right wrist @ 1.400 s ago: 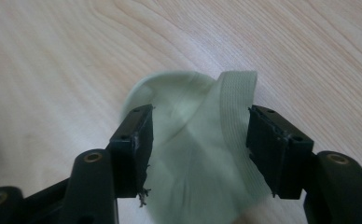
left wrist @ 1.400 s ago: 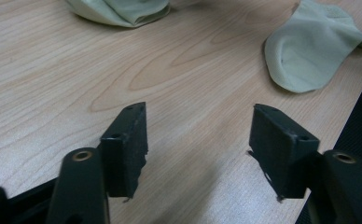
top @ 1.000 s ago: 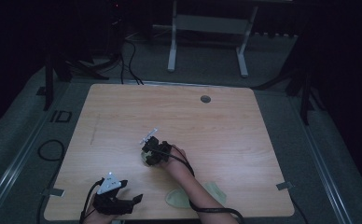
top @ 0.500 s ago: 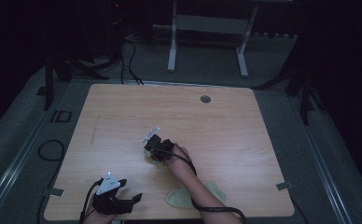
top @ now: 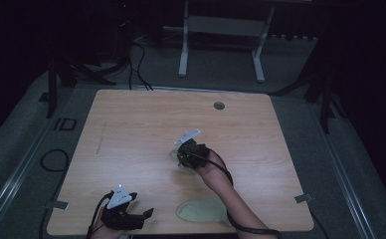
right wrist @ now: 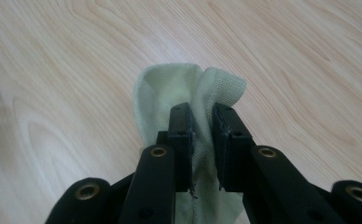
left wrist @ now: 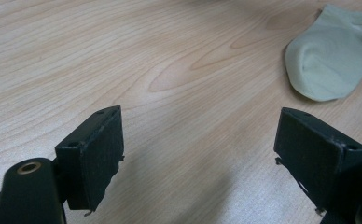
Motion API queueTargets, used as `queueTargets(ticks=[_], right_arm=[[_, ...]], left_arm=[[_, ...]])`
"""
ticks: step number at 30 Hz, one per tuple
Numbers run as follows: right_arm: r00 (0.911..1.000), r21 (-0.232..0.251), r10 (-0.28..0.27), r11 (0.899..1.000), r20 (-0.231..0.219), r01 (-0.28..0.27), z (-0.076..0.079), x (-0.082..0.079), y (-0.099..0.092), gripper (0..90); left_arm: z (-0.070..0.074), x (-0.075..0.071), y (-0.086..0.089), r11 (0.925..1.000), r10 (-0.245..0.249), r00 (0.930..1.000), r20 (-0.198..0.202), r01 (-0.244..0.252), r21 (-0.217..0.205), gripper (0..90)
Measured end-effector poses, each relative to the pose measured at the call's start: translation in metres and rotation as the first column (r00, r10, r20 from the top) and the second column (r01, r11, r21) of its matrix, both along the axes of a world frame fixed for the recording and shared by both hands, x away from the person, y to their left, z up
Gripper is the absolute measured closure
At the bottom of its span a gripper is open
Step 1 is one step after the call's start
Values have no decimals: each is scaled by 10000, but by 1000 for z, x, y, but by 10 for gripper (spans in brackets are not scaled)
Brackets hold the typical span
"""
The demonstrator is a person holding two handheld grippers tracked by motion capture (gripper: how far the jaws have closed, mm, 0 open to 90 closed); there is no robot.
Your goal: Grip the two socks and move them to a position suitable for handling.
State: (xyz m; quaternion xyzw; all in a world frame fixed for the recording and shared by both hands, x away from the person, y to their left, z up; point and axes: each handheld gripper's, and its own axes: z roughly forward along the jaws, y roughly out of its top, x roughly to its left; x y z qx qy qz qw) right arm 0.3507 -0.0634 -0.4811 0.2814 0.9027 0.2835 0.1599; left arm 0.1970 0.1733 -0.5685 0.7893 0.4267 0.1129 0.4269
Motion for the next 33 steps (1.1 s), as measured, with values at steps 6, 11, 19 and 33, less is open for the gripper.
queueTargets(ticks=[6,11,19,33], right_arm=[[9997,256,-182,9995,189,177,8,-17,-39,783],[9990,466,-424,9981,165,416,6,-24,-62,782],[9974,456,-721,9964,78,717,-12,-36,-85,780],[9935,102,-943,9954,-642,951,-64,-34,-94,768]], left_arm=[[1,0,1,9998,16,10000,28,-15,-214,161],[0,0,-2,9998,-137,9999,-4,137,-138,165],[-1,0,-4,9998,-187,9998,-64,187,-50,169],[-2,2,-14,9991,-419,9990,-141,419,26,169]])
